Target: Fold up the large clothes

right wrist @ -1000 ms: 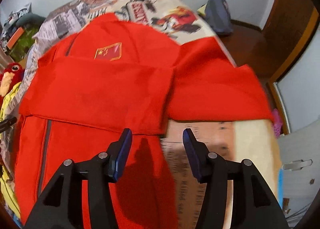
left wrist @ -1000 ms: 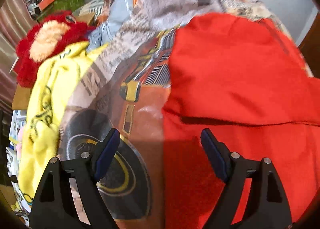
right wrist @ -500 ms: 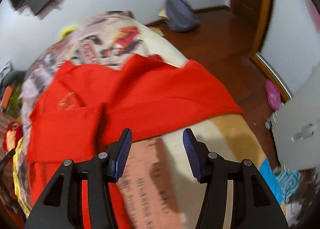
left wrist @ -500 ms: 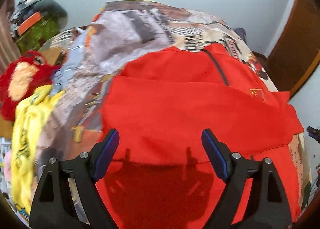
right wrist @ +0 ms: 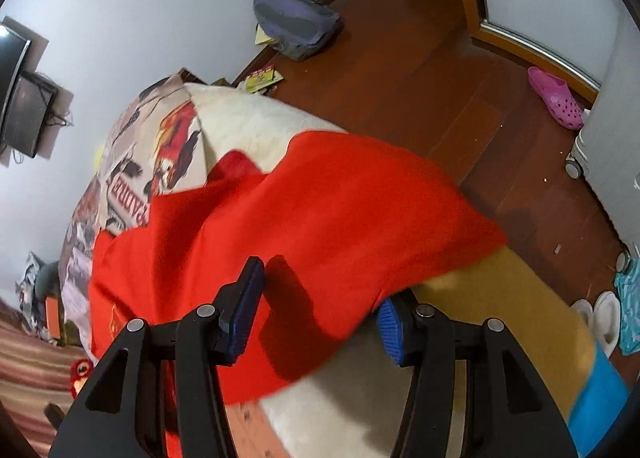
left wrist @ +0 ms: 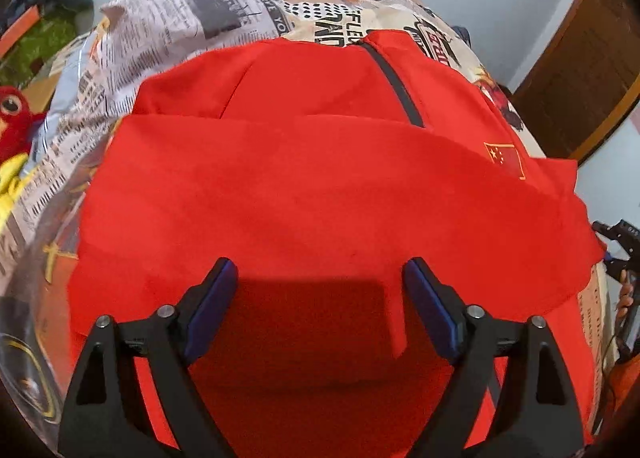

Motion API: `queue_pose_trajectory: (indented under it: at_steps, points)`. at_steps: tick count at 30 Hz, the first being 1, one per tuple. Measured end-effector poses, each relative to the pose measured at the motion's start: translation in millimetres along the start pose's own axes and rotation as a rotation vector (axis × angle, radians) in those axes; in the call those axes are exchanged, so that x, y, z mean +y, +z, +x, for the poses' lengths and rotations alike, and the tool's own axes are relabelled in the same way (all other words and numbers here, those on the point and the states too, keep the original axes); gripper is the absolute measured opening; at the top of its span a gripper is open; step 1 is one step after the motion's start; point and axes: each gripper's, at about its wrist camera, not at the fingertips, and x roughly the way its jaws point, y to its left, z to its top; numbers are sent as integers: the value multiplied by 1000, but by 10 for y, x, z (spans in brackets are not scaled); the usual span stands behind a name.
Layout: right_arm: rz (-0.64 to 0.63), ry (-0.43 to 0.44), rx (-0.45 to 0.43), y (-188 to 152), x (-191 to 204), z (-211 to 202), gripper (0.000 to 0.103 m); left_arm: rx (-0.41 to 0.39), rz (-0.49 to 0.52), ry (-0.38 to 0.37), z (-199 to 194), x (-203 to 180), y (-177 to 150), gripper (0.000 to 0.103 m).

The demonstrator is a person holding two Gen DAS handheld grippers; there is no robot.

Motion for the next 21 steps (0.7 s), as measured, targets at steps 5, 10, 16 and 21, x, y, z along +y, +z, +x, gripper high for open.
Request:
queue_pose_trajectory:
  at_steps: [5, 10, 16, 21]
  points:
    - [-73, -107, -44, 61, 113, 31, 31, 2, -44, -32, 21, 90, -25, 94]
    - [-175, -97, -79, 64, 255, -146, 8, 5, -13, 2, -46, 54, -57, 93]
    - [-317, 3, -207, -76, 799, -773, 7, 8, -13, 5, -113, 98, -222, 93]
    - [-508, 105, -260, -370, 1474, -1121, 7, 20, -57, -15, -104, 184, -286, 94]
